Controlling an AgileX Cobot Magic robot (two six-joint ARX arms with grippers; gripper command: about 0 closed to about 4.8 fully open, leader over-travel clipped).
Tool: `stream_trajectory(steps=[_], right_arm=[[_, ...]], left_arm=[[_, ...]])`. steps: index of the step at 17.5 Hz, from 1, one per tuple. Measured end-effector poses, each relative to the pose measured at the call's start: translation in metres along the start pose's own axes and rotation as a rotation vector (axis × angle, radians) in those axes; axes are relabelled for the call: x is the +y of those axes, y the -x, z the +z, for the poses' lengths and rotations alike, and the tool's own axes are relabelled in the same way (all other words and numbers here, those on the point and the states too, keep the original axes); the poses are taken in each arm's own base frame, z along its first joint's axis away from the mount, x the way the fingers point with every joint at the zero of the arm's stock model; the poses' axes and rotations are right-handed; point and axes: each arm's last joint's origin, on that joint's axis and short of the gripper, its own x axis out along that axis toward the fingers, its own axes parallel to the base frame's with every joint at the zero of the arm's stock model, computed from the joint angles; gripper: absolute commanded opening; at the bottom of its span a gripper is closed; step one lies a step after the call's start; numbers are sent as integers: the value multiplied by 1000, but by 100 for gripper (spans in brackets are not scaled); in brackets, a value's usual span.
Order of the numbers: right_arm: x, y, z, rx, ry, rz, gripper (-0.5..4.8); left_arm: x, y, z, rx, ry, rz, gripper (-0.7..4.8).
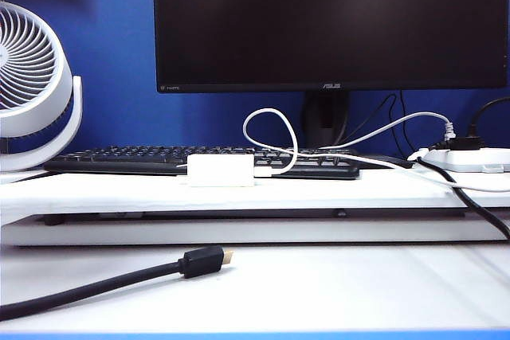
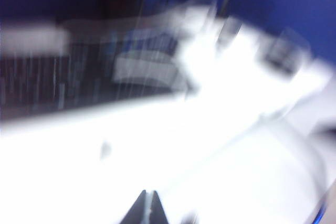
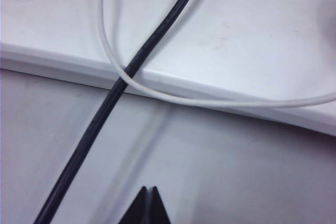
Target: Pick up the Type-C charging cable and the charging base, insert one end of the Type-C charger into the corresponding slot on the base, and finally place the plugged-in charger back on the table.
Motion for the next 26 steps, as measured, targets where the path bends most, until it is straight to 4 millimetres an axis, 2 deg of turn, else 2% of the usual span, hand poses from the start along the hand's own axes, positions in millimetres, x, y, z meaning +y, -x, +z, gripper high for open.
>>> stream_trajectory(steps=[1,3,5,9,13,19,26], right_arm=[[0,0,0,0,0,0,-5],[0,0,0,0,0,0,-5],[0,0,0,0,0,0,-5],[0,0,0,1,0,0,-5],[0,0,0,1,0,0,-5],[0,0,0,0,0,0,-5],[0,0,0,-2,0,0,-5]], left_arm=[[3,-5,-19,33,5,12,-6],[6,-3,-40,5,1,66,-6],[8,3,-47,-102,-23,130,-6],[19,18,-66,-151,-28,266,-6],[34,31,-70,-214,-17,396,-6],[56,45,-76,-181,25,555,-6],[56,53,-87,-83,-51,650,-6]])
